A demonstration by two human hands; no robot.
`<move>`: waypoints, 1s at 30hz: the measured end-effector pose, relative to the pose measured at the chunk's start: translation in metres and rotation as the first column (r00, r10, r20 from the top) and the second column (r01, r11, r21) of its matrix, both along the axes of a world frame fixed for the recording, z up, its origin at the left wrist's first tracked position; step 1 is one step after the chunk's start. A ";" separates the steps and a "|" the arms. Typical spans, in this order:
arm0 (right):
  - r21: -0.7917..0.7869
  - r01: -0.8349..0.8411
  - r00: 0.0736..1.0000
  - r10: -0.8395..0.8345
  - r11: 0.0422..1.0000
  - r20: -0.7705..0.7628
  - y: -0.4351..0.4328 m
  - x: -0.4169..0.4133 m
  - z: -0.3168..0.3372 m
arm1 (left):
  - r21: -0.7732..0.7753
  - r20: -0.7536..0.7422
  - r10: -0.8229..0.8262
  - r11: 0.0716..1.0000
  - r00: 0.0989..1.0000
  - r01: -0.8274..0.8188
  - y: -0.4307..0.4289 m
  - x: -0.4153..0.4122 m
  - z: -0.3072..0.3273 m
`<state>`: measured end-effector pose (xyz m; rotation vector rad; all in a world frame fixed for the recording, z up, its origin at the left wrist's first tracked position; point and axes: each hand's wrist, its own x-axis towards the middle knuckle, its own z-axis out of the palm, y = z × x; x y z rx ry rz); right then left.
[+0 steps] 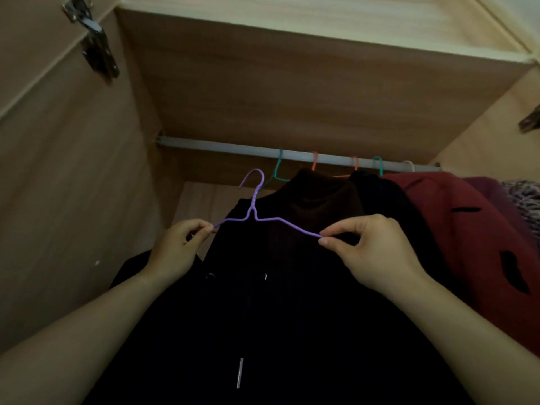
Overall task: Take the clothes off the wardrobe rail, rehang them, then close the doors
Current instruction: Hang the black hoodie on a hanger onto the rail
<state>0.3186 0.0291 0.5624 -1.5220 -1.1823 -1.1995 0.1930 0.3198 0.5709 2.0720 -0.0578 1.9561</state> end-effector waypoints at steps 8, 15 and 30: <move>0.058 0.191 0.981 -0.189 0.980 -0.041 0.033 -0.007 0.084 | -0.094 0.104 0.300 0.952 0.948 -0.291 0.038 0.014 0.054; 0.188 0.268 0.963 -0.270 0.945 -0.012 0.057 -0.019 0.140 | -0.101 -0.136 0.144 0.982 0.980 -0.158 0.032 0.030 0.081; 0.012 0.213 0.968 -0.210 0.977 -0.136 0.158 -0.010 0.143 | -0.141 -0.311 -0.016 0.990 0.950 -0.030 0.078 0.057 0.039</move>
